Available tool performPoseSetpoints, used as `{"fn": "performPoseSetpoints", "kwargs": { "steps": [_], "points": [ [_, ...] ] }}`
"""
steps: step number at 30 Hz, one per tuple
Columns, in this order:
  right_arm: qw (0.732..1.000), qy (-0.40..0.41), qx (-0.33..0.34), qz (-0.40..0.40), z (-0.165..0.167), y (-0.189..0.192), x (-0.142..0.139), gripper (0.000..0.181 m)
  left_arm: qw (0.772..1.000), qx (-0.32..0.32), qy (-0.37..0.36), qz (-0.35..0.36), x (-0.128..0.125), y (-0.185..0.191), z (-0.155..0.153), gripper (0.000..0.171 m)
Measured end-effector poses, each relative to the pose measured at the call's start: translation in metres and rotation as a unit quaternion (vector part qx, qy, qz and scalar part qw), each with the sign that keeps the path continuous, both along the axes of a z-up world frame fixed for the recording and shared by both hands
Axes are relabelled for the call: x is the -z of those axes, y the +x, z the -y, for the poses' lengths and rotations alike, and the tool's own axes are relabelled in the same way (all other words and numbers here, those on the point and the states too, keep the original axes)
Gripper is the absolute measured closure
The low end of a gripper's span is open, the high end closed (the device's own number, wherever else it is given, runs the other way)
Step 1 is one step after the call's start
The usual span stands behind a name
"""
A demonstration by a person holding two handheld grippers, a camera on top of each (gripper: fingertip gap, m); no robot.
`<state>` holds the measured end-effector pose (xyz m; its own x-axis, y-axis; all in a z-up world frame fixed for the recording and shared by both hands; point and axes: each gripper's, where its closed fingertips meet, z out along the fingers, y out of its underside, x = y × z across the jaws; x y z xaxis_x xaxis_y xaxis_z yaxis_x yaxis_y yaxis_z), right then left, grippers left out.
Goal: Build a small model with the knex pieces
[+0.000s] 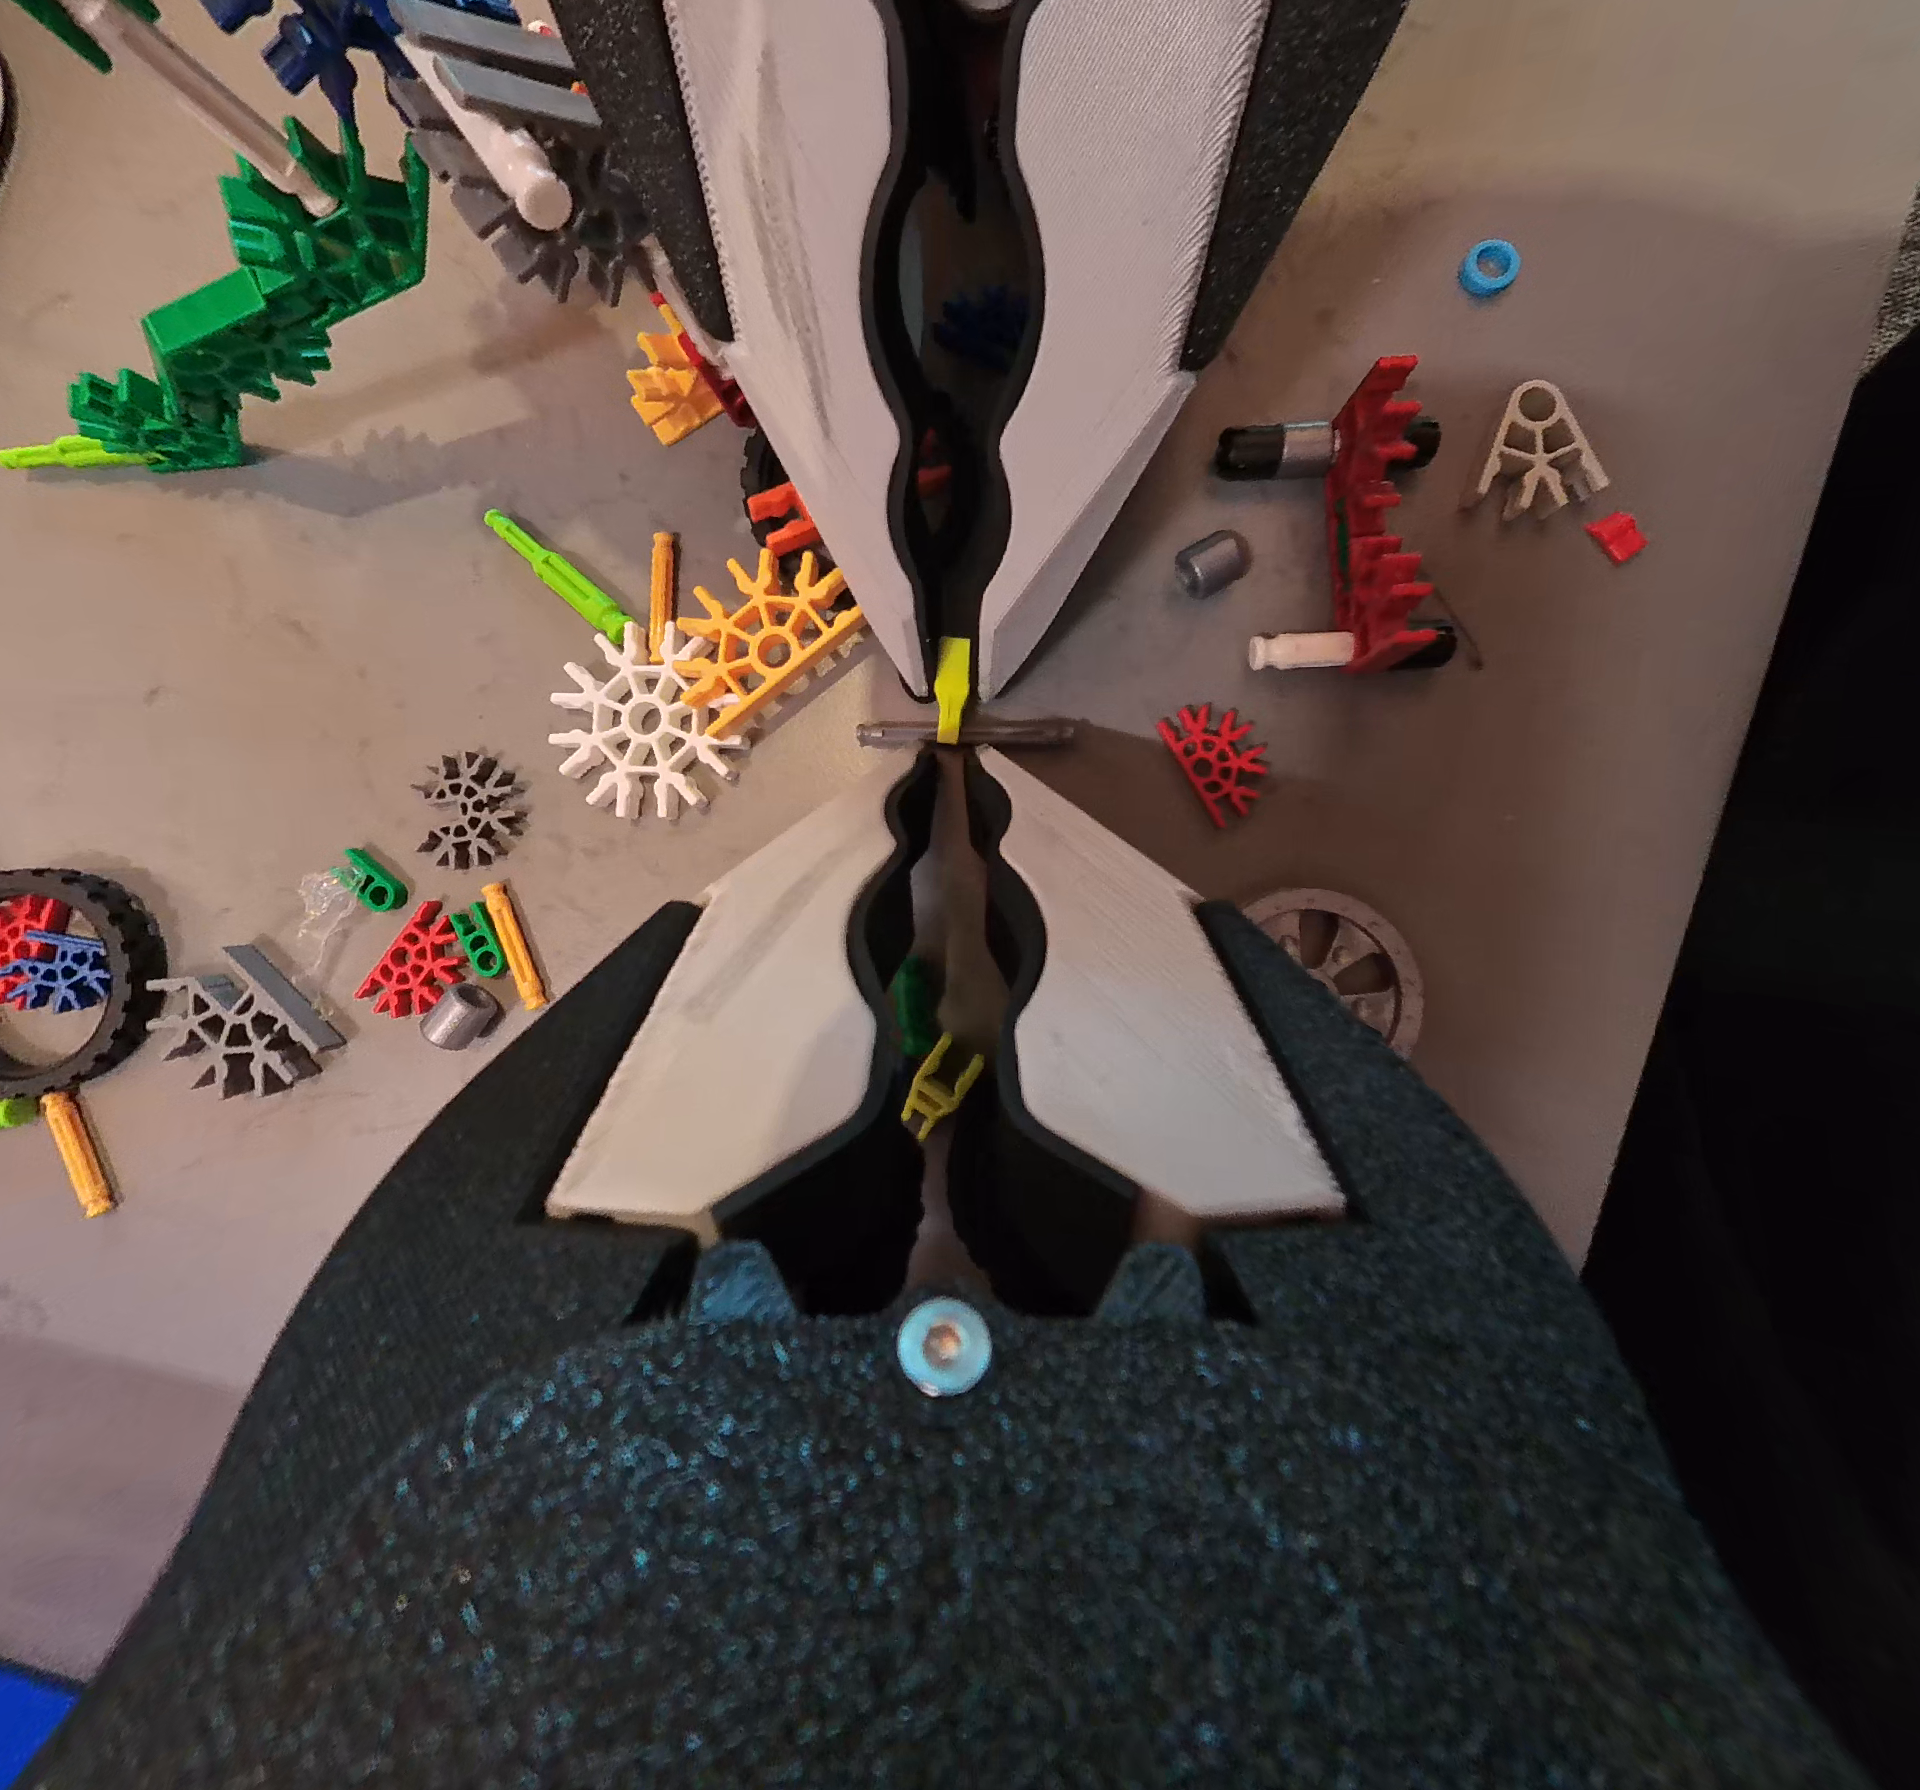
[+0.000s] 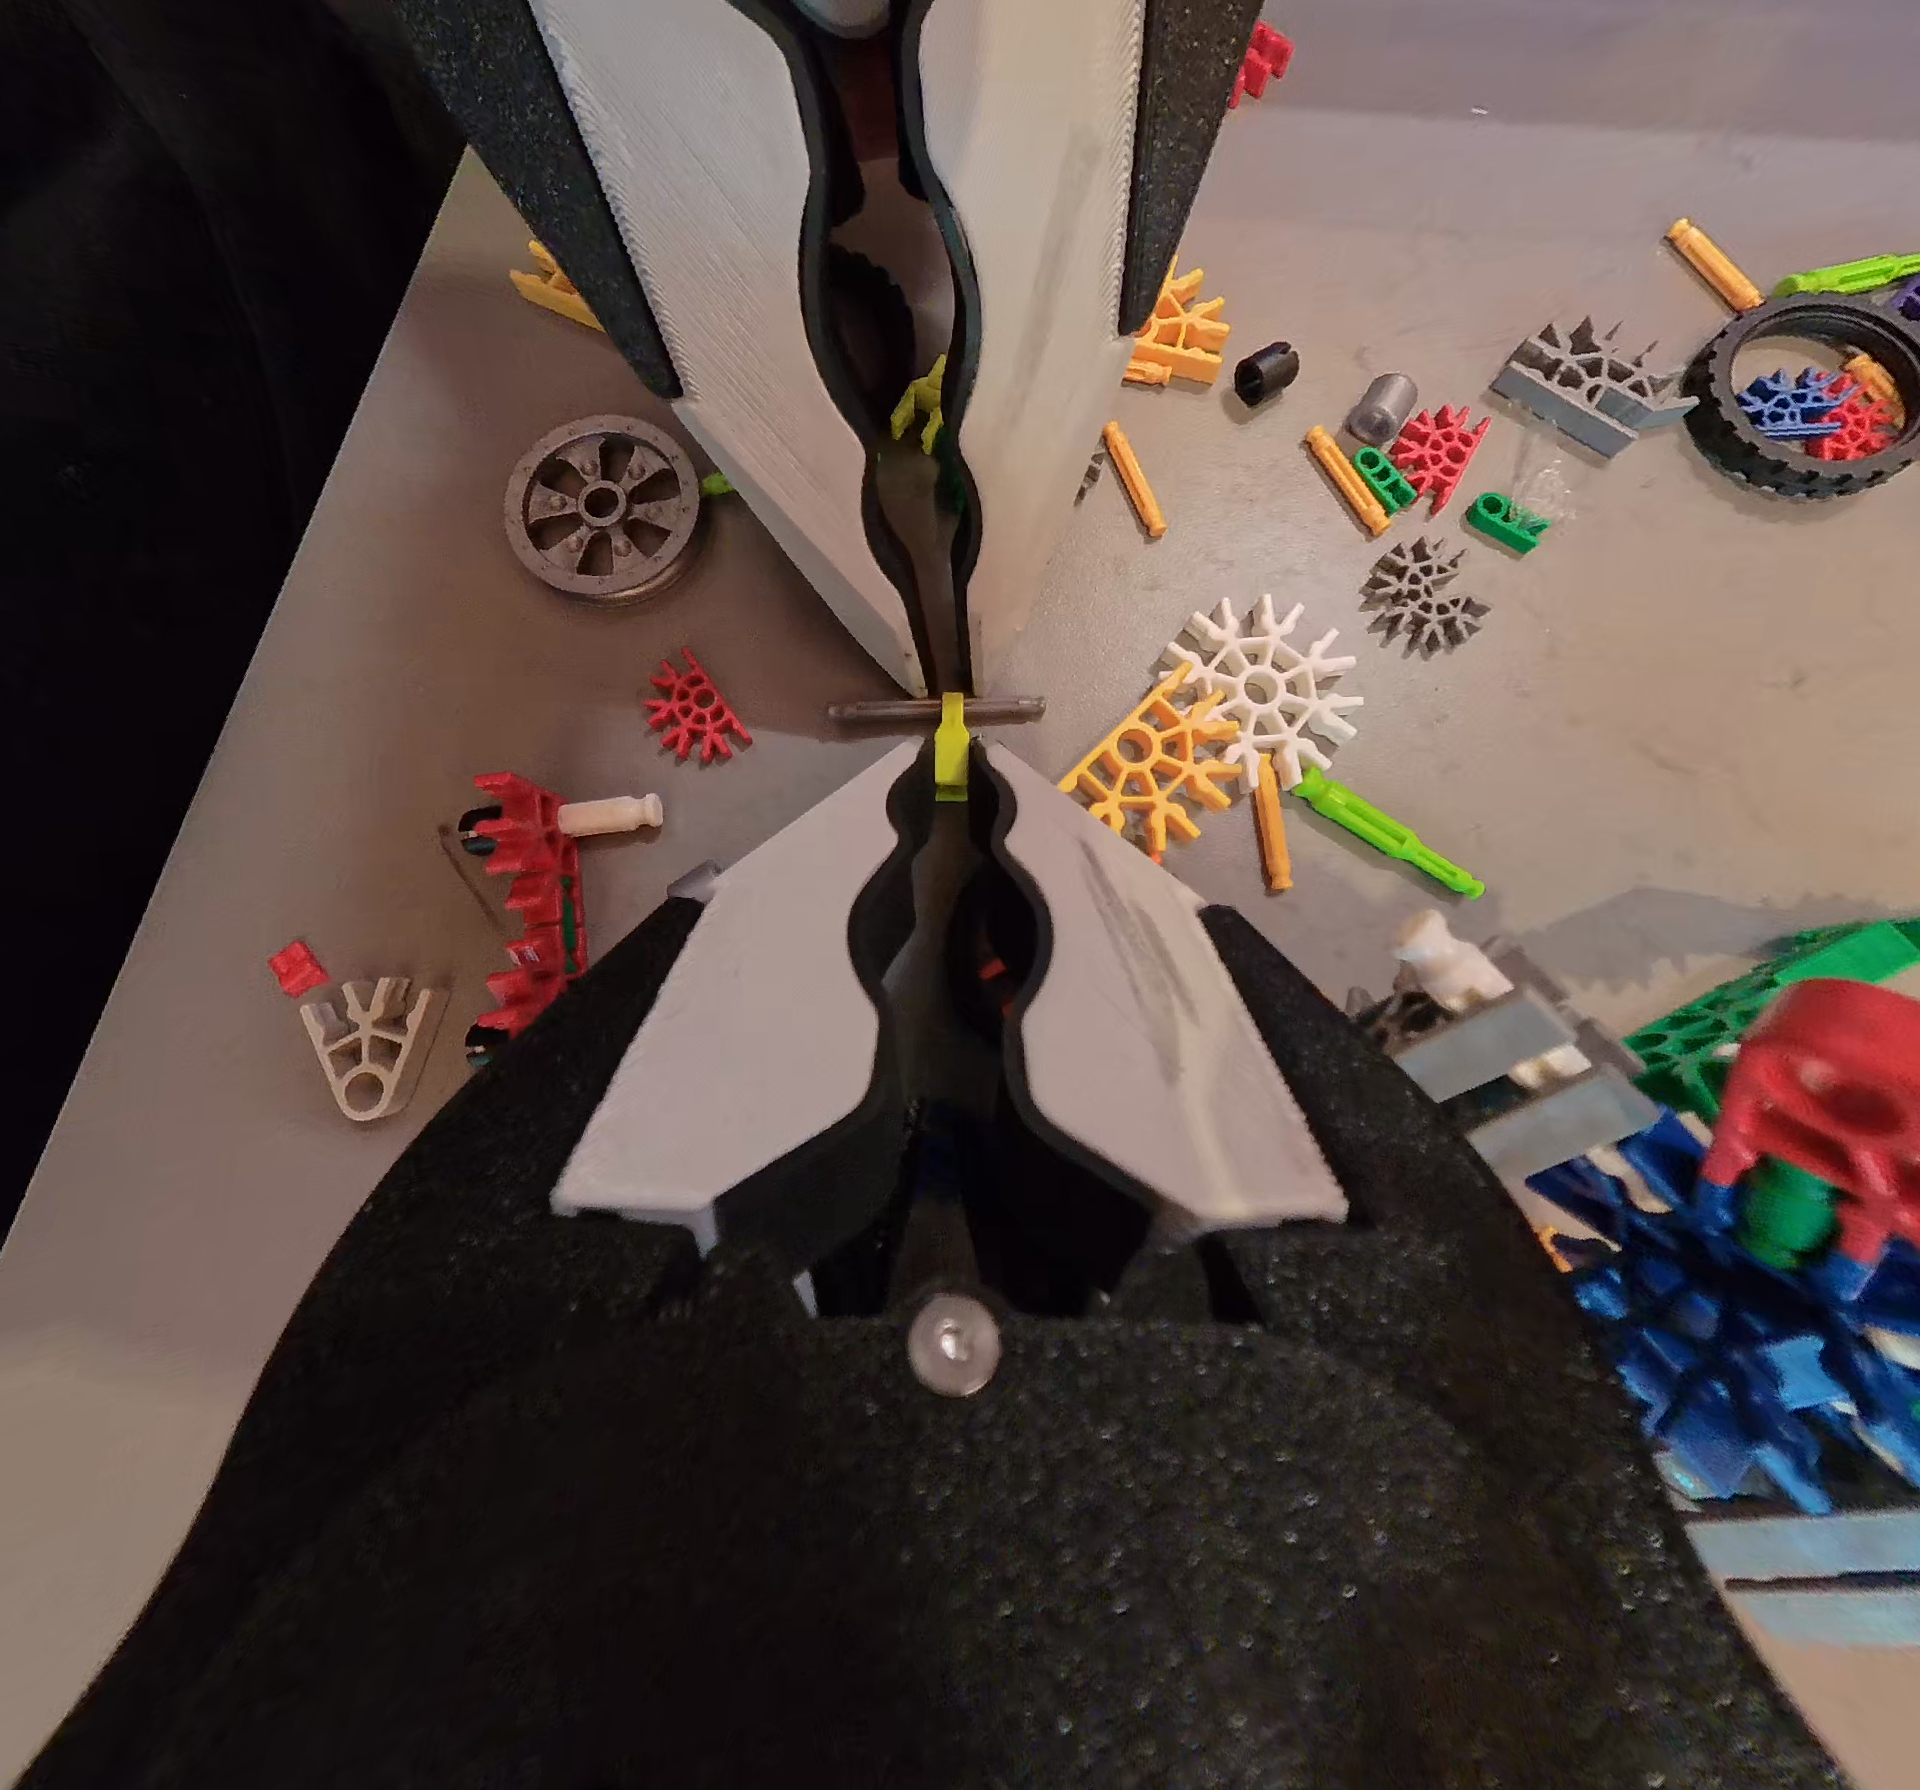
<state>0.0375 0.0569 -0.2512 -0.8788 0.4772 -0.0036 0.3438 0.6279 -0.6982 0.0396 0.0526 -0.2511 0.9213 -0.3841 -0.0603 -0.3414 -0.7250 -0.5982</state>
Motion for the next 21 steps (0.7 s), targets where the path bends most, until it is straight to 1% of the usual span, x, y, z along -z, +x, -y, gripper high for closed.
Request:
{"fn": "performPoseSetpoints", "kwargs": {
  "steps": [11, 21],
  "points": [
    [1.000, -0.006, -0.002, 0.003, 0.0001, 0.0004, 0.0000, 0.178, 1.000, 0.004, 0.006, -0.004, -0.0002, 0.0003, -0.0049, 0.171],
    [1.000, -0.008, 0.000, 0.004, 0.0001, 0.0000, 0.0000, 0.178, 1.000, -0.011, 0.014, -0.001, -0.0002, 0.0006, -0.0053, 0.171]
  ]
}}
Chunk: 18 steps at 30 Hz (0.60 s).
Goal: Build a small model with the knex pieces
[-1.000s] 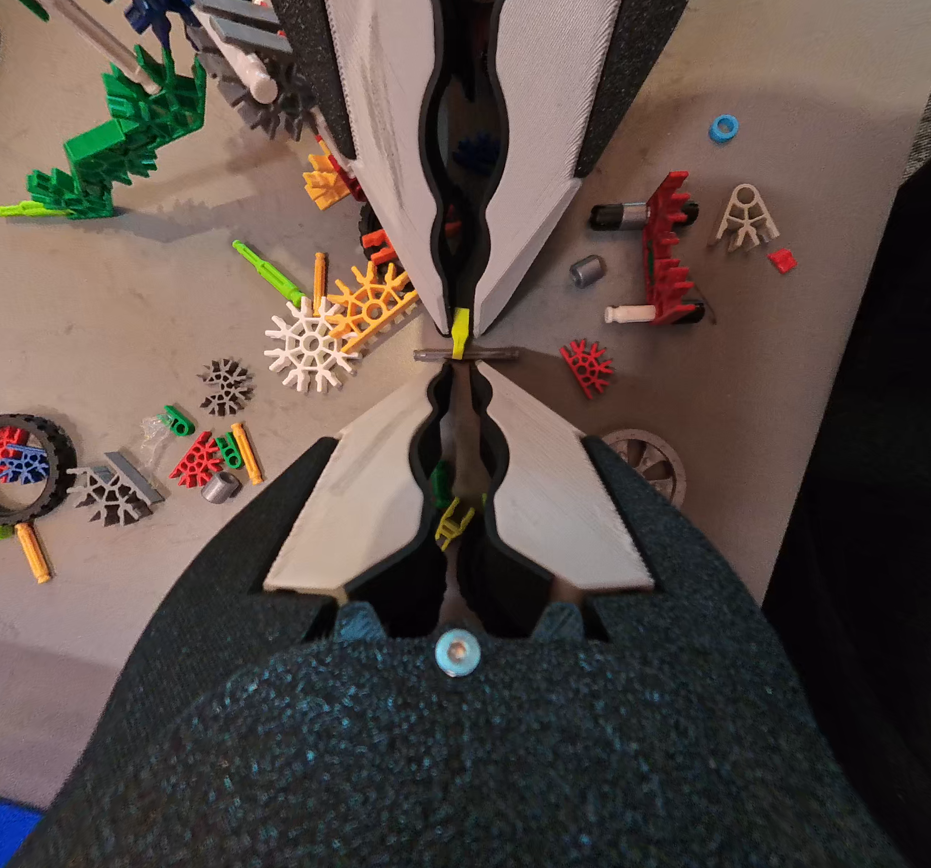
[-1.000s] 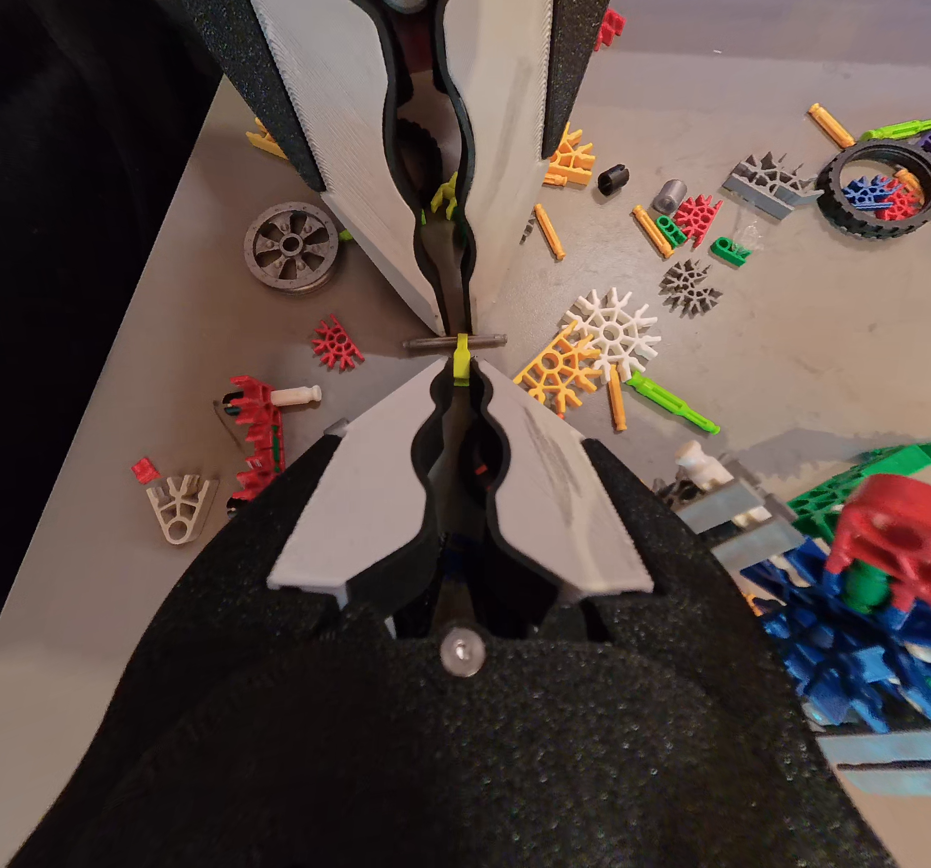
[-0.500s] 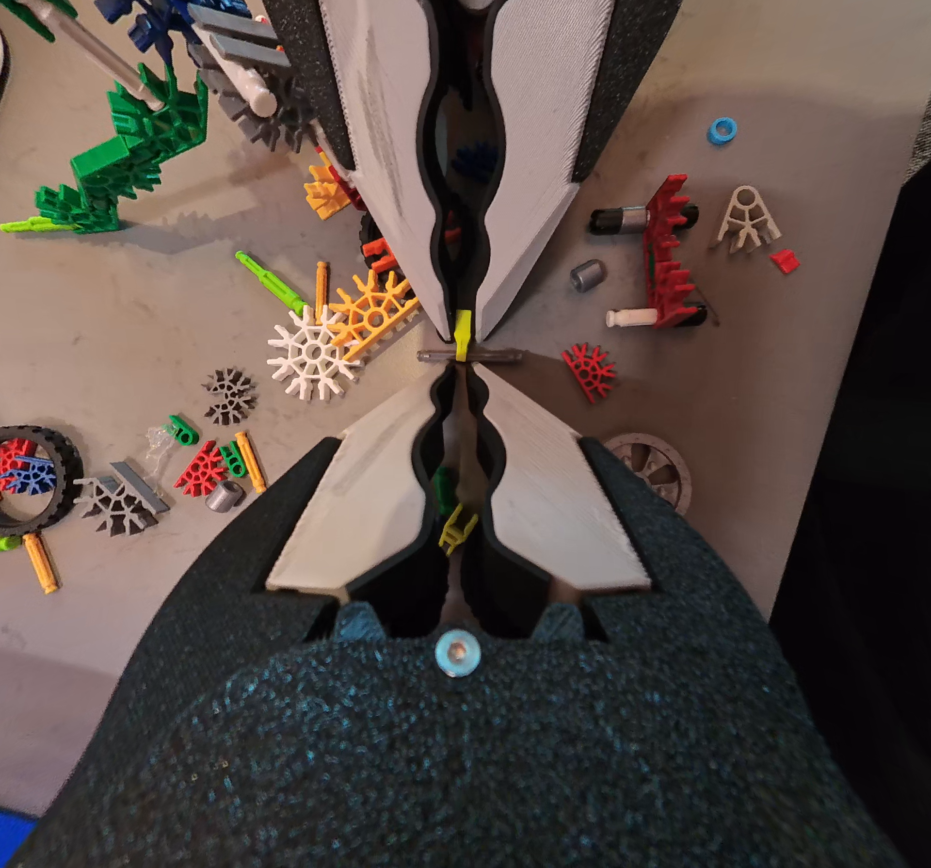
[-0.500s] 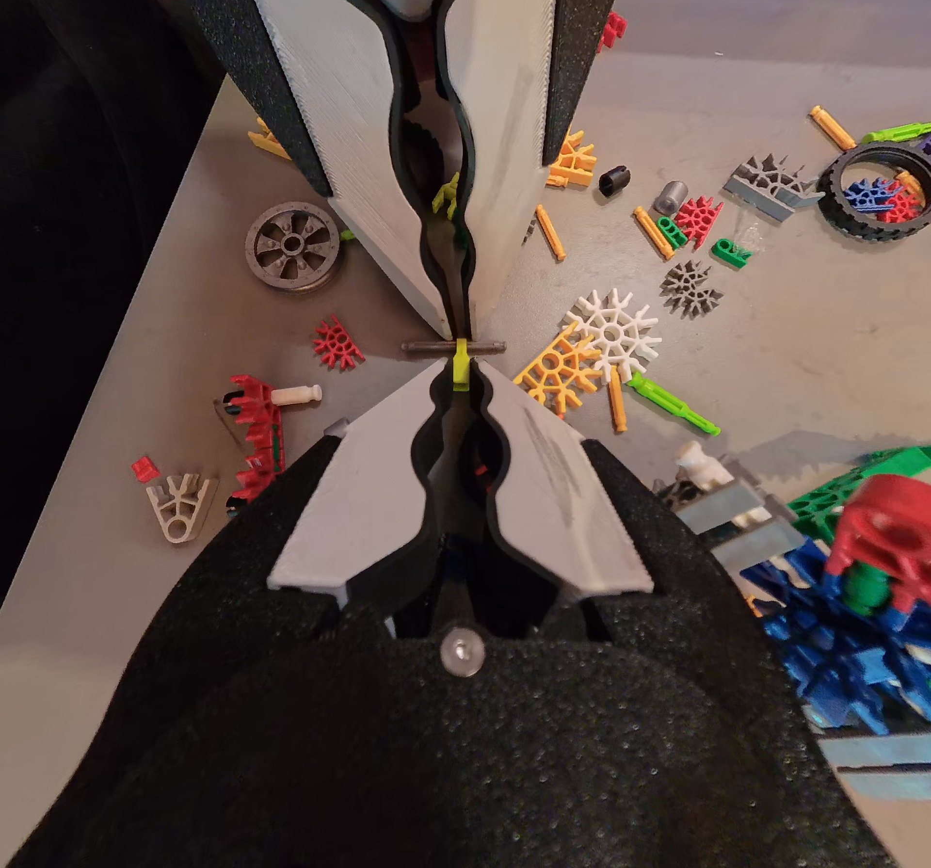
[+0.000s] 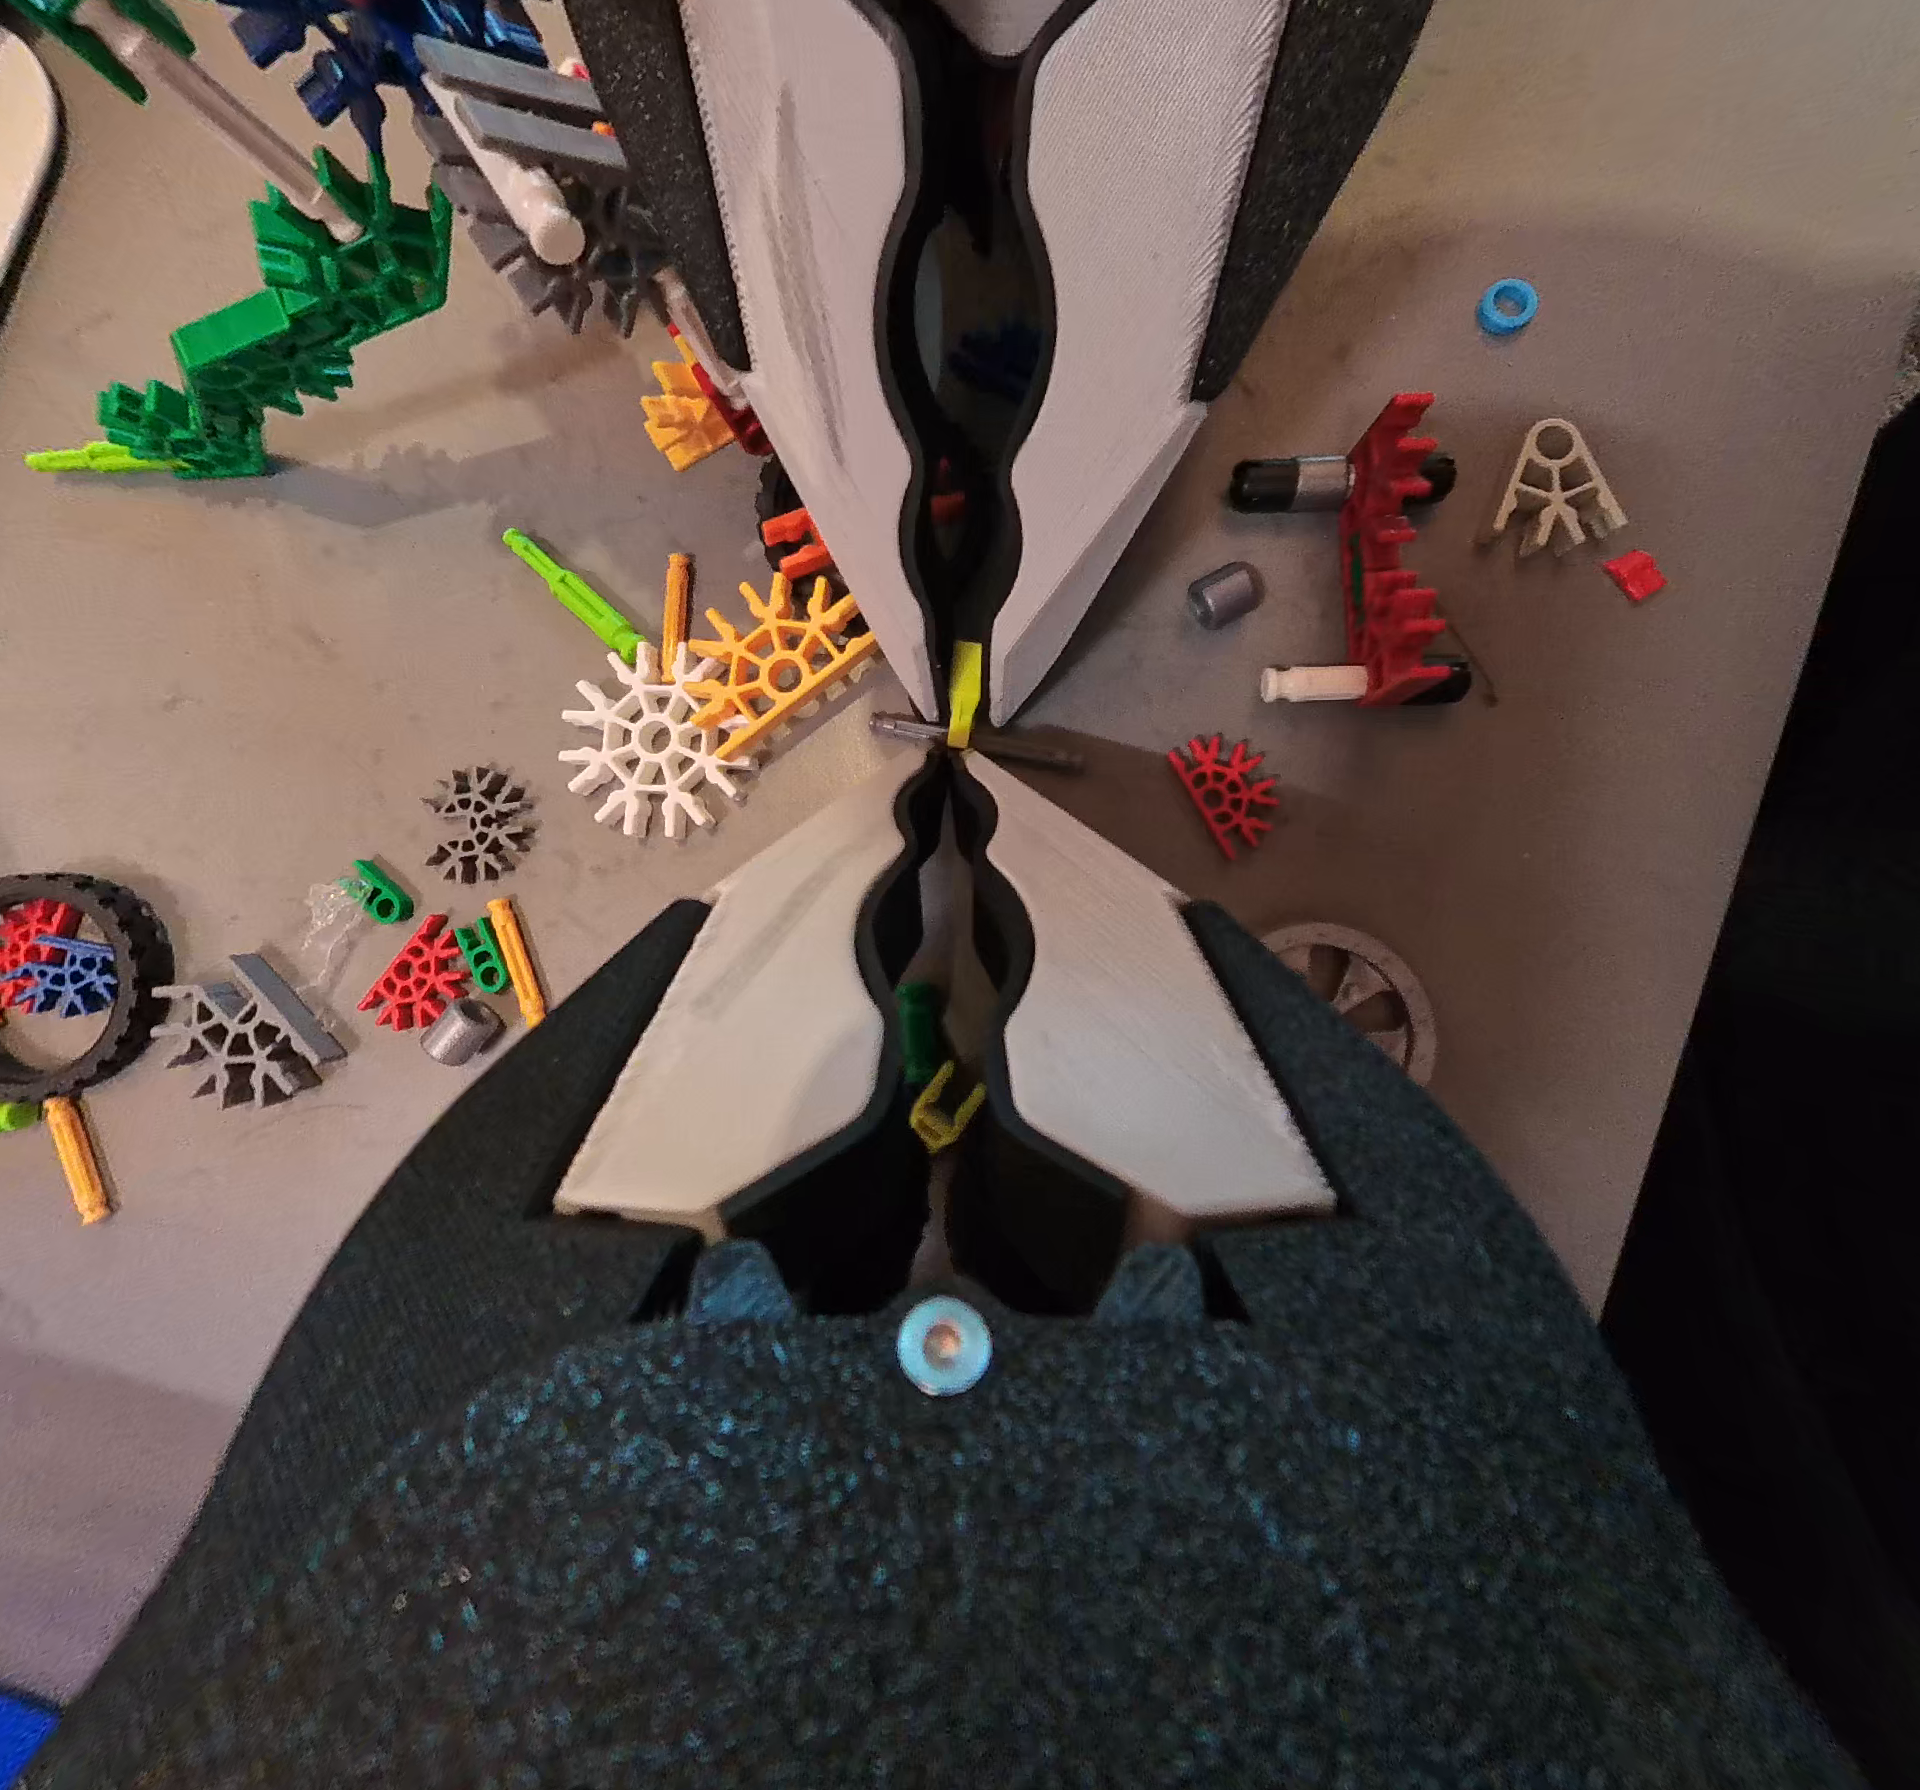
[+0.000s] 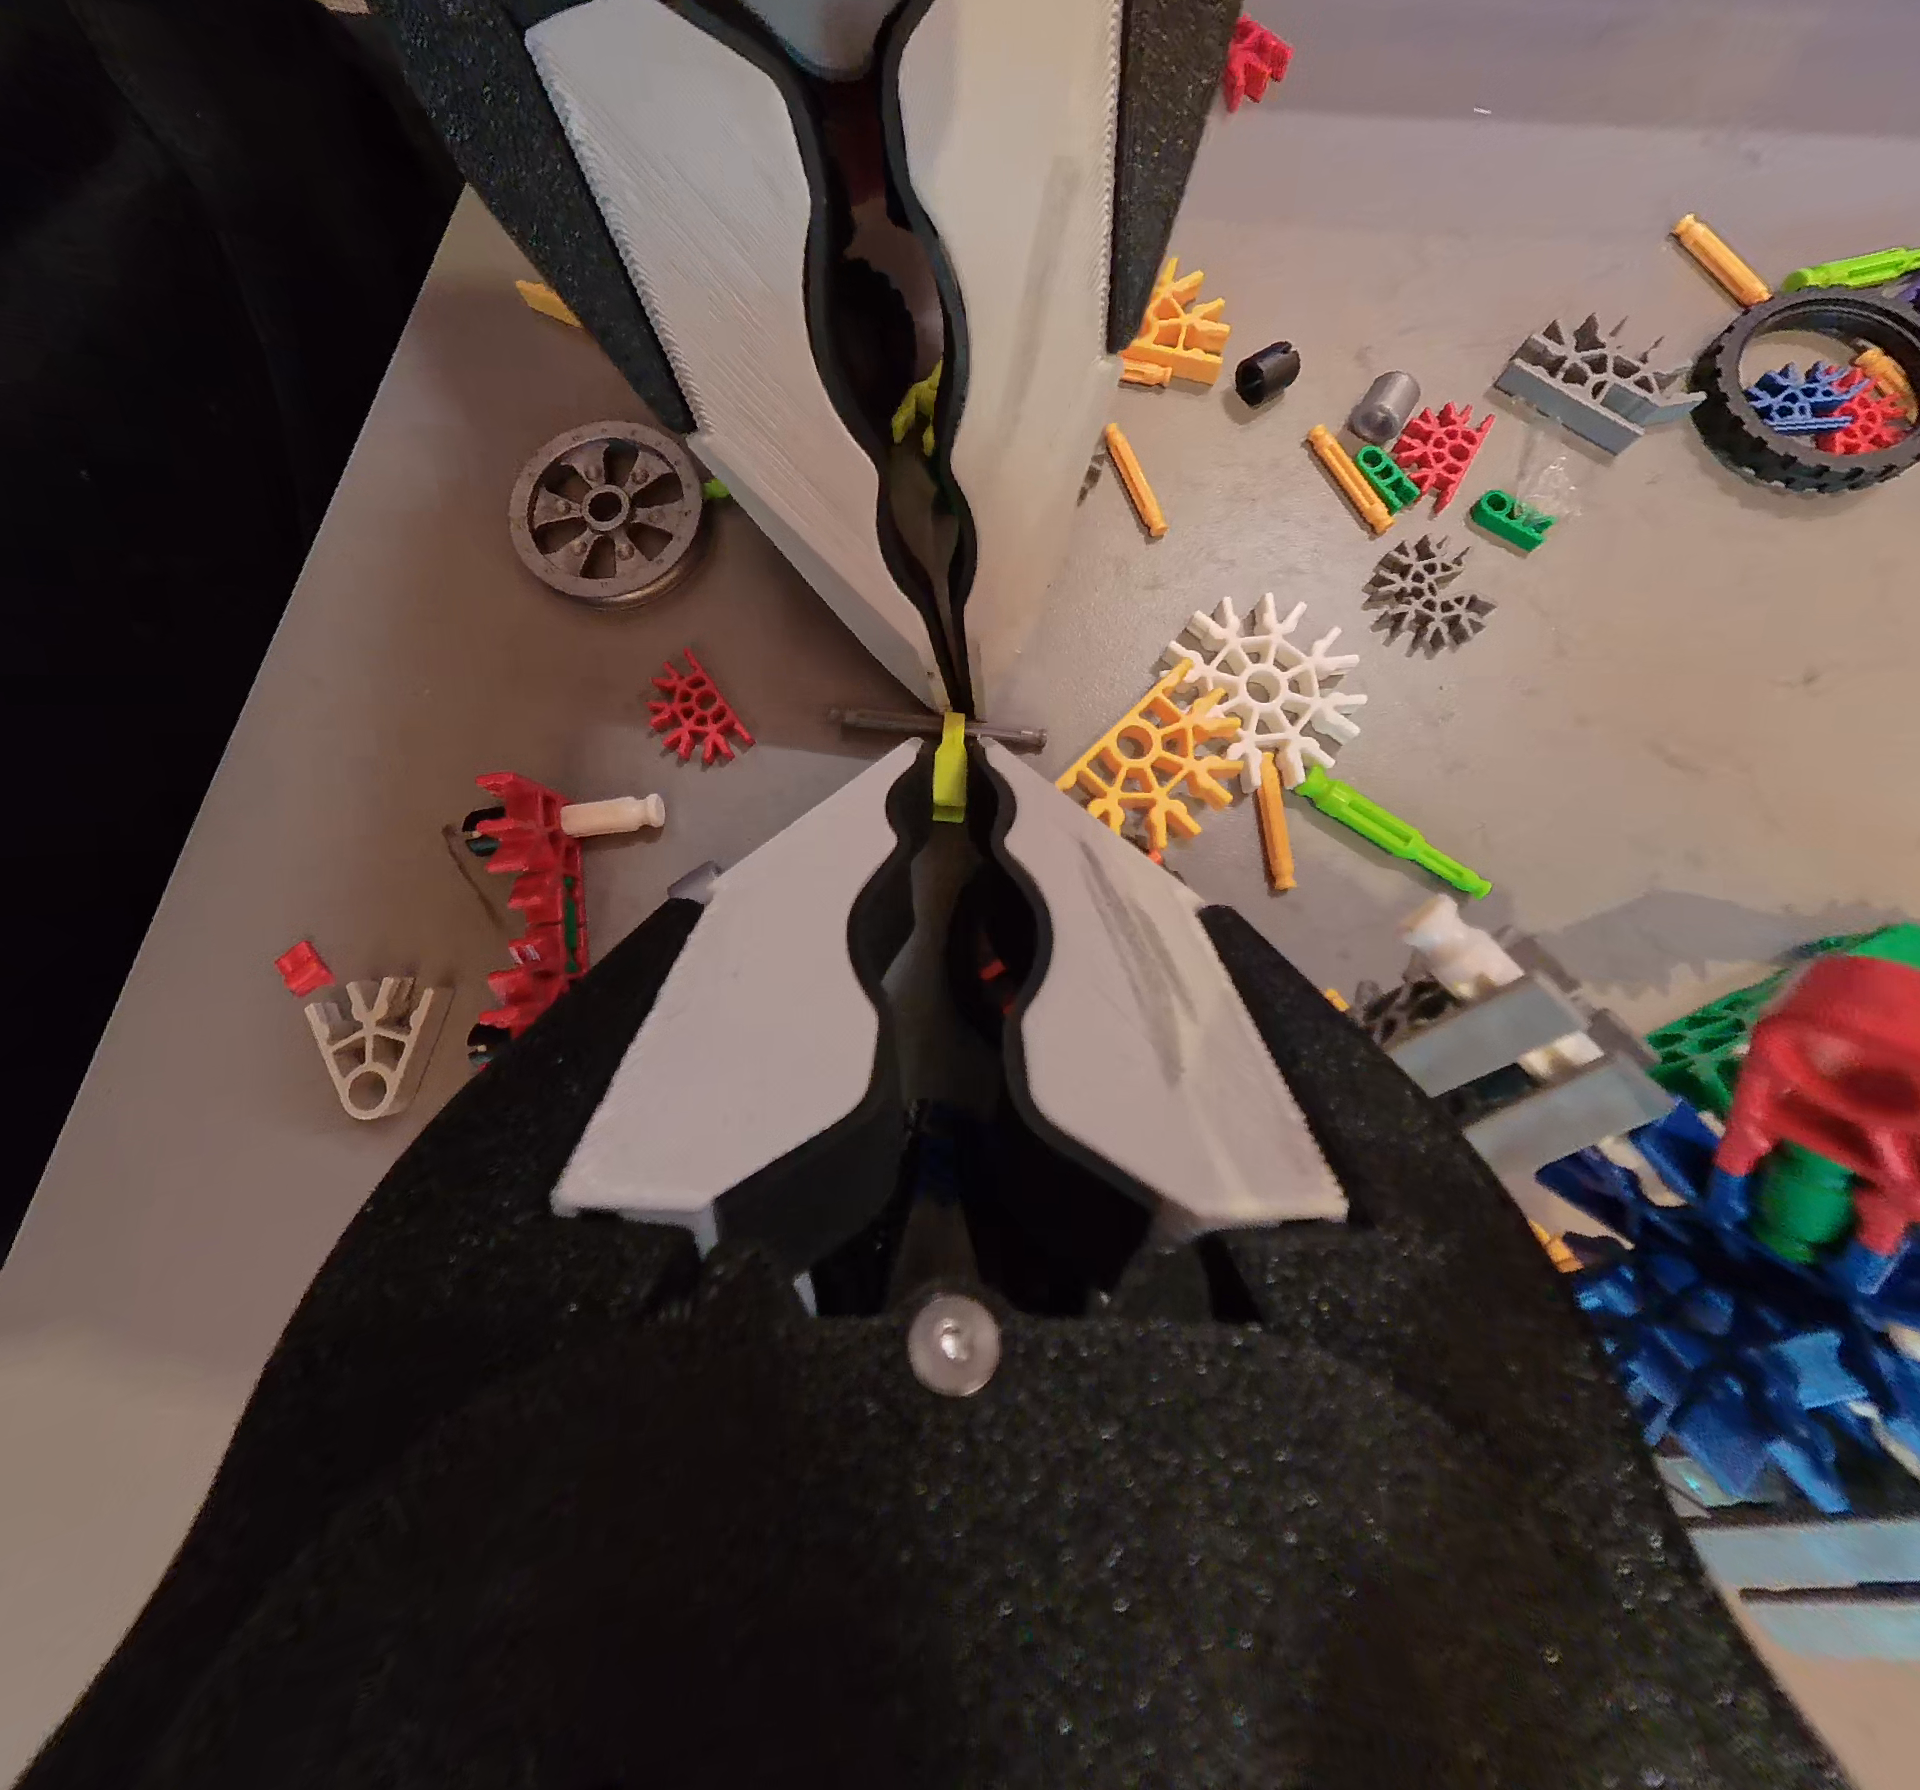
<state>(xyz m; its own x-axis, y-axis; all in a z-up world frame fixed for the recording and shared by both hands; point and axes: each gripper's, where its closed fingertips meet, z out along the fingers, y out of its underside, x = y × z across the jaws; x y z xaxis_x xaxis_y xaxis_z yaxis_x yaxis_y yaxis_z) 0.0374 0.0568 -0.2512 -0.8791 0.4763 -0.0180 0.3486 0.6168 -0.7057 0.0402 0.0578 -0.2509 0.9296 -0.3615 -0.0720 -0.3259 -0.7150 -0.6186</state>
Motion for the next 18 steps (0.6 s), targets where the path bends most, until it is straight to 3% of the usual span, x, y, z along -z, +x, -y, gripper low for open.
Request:
{"fn": "performPoseSetpoints", "kwargs": {
  "steps": [18],
  "points": [
    [1.000, 0.000, 0.009, 0.002, 0.0000, -0.0006, 0.0000, 0.178, 0.997, -0.067, 0.030, 0.016, -0.0003, 0.0002, -0.0007, 0.171]
  ]
}}
